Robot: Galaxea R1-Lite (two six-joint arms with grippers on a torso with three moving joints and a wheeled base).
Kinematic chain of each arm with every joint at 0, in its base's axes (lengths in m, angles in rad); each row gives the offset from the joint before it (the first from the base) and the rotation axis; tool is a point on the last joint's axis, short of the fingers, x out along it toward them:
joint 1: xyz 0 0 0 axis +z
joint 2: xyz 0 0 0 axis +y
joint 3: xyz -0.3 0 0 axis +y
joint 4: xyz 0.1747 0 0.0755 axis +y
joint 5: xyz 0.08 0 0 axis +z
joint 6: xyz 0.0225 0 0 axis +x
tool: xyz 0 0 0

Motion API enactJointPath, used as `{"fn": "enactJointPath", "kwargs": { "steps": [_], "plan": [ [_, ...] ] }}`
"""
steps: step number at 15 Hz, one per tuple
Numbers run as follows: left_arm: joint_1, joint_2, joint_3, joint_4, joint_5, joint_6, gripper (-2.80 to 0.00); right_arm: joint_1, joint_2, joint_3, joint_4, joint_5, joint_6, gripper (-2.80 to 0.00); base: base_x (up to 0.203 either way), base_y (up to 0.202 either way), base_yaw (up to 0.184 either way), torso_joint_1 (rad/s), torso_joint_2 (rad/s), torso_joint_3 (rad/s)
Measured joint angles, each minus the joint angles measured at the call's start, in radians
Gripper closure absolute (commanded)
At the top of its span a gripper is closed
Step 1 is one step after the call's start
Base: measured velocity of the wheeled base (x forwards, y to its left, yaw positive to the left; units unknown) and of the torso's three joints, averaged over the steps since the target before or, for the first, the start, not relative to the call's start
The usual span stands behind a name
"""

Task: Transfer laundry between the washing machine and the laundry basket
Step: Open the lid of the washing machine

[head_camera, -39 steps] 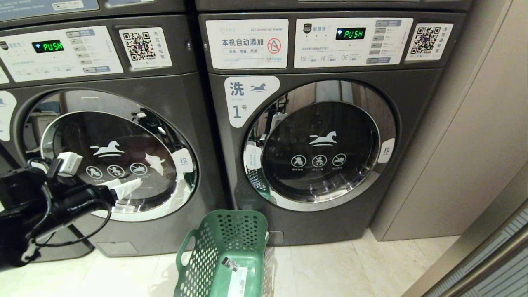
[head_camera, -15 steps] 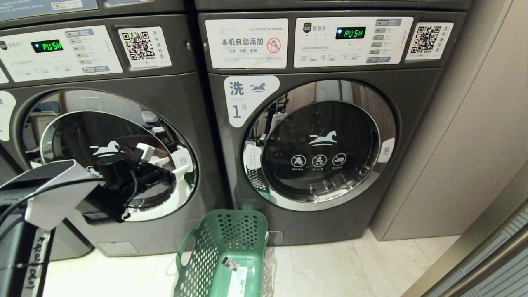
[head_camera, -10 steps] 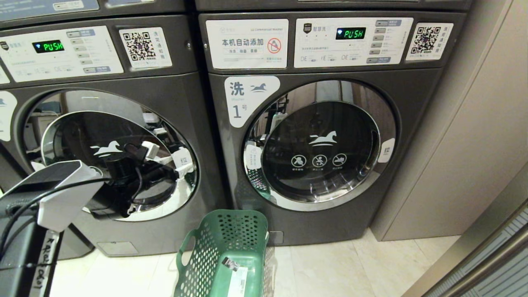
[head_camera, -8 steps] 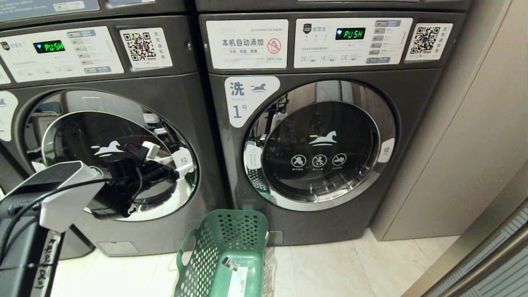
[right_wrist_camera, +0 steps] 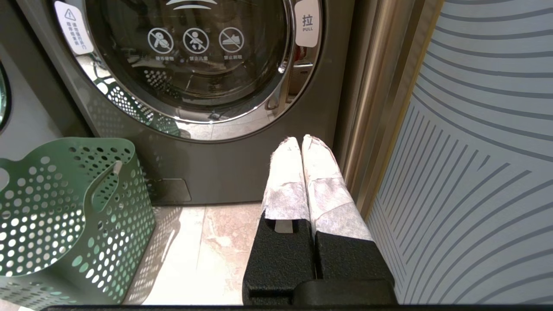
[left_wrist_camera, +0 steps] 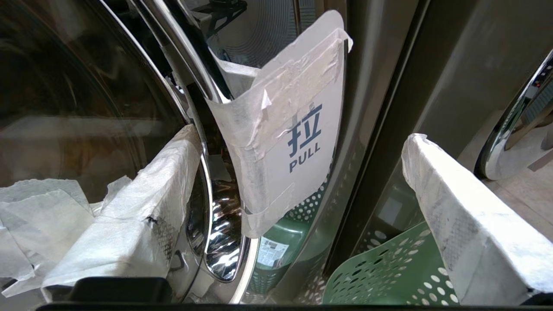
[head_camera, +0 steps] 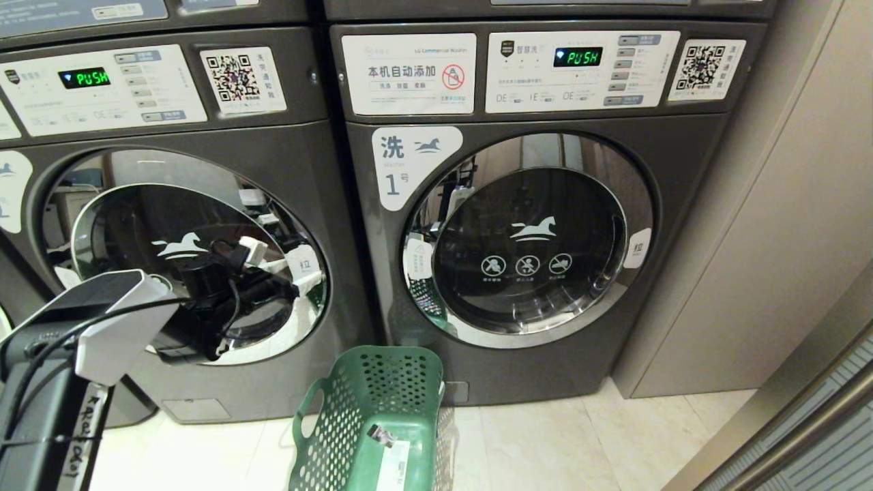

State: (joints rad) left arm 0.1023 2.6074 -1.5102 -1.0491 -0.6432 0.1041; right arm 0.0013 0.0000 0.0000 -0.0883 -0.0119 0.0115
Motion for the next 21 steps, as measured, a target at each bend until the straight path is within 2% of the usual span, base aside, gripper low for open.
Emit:
{"fn": "enactJointPath", "kwargs": {
  "steps": [4, 12, 18, 21],
  "plan": [
    [-0.001, -0.012, 0.028, 0.004, 0.001, 0.022, -2.8, 0.0, 0.0, 0.0, 0.0, 0.0, 0.0, 0.0, 0.0, 0.0, 0.0, 0.0, 0.0, 0.0],
    [-0.003, -0.024, 0.04, -0.001, -0.014, 0.018, -2.8, 0.0, 0.0, 0.0, 0.0, 0.0, 0.0, 0.0, 0.0, 0.0, 0.0, 0.0, 0.0, 0.0],
    [-0.005, -0.01, 0.035, 0.0, -0.089, 0.012, -2.8, 0.0, 0.0, 0.0, 0.0, 0.0, 0.0, 0.0, 0.0, 0.0, 0.0, 0.0, 0.0, 0.0],
    [-0.006, 0.018, 0.002, 0.003, -0.096, -0.001, -2.8, 0.0, 0.0, 0.0, 0.0, 0.0, 0.0, 0.0, 0.0, 0.0, 0.0, 0.0, 0.0, 0.0]
  ]
}}
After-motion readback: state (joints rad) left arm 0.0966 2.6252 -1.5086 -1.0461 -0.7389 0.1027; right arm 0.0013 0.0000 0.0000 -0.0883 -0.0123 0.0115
